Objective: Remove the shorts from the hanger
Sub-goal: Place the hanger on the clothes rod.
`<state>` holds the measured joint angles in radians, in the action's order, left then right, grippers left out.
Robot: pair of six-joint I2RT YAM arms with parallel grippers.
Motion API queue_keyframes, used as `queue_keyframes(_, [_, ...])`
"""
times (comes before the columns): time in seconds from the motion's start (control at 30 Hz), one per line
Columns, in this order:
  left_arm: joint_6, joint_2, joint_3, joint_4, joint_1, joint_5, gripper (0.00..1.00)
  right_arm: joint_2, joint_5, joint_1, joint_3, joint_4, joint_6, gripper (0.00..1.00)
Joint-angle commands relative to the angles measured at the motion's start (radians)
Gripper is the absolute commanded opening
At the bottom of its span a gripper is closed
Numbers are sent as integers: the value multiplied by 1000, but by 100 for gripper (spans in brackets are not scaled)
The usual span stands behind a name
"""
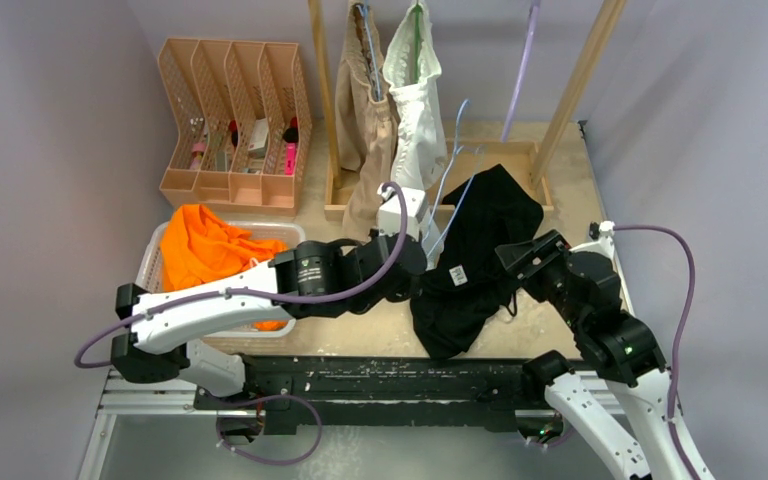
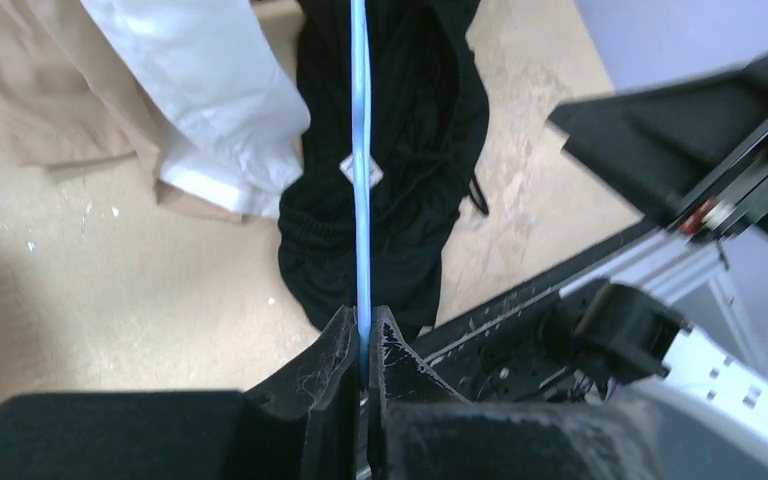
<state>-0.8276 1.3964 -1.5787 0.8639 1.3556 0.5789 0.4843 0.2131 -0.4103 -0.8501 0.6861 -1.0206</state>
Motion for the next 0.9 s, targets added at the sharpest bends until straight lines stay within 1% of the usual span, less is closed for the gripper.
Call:
queue_keyframes(0.0, [41, 64, -208, 15, 3, 153, 0, 0, -6, -1, -34, 1, -11, 67])
queue_keyframes(0.2, [115, 193, -459, 110, 2, 242, 0, -28, 27, 0, -44, 32, -25, 67])
queue_keyframes(0.27, [141, 219, -516, 126, 1, 277, 0, -38, 37, -1, -49, 41, -26, 67])
queue_keyframes(0.33, [174, 233, -548, 121, -12, 282, 0, -45, 47, -1, -53, 50, -26, 67])
queue_keyframes(0.4, [197, 245, -575, 118, -60, 234, 0, -50, 53, -1, -56, 55, -26, 67])
queue_keyframes(0.5, [226, 265, -612, 114, -159, 71, 0, -55, 57, -1, -51, 55, -26, 67])
queue_keyframes(0.53, [235, 272, -630, 116, -176, 45, 0, -54, 56, -1, -47, 55, -25, 67])
queue_keyframes(0.73, [280, 354, -777, 128, -226, -34, 0, -55, 43, -1, -18, 40, -29, 67])
queue_keyframes(0.87, [304, 405, -847, 116, -235, -66, 0, -48, 36, -1, -15, 30, -23, 67])
